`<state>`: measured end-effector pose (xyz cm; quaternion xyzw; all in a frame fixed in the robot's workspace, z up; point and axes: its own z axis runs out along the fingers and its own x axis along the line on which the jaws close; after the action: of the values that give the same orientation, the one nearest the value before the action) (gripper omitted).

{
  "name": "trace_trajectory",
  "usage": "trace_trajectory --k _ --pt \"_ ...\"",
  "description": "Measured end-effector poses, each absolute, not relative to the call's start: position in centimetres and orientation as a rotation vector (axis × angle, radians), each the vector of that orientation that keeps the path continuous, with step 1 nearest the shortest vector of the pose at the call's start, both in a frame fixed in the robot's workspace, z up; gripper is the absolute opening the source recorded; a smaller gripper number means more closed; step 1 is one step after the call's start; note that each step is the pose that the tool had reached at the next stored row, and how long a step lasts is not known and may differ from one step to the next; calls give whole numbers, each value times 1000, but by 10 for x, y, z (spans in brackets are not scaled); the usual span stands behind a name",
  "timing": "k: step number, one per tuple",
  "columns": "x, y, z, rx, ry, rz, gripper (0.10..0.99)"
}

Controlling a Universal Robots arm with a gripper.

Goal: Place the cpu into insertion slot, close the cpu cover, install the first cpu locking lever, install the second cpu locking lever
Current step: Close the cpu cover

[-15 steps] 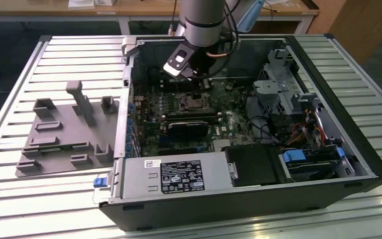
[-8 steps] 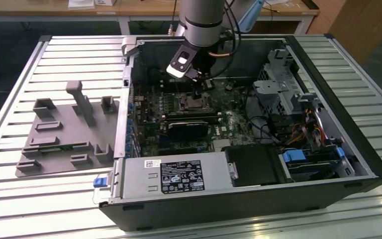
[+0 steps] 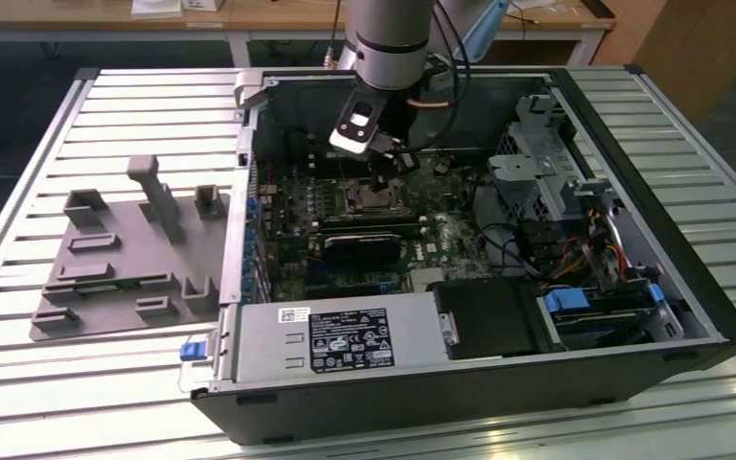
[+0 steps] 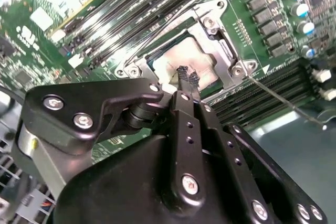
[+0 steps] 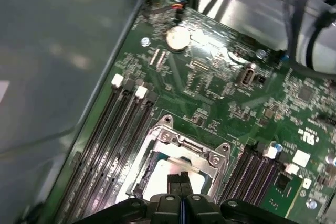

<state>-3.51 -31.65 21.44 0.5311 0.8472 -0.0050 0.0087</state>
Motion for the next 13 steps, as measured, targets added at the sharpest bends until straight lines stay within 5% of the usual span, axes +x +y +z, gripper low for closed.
trace_trajectory --k 13 --pt "-35 -316 214 1334 2824 -12 102"
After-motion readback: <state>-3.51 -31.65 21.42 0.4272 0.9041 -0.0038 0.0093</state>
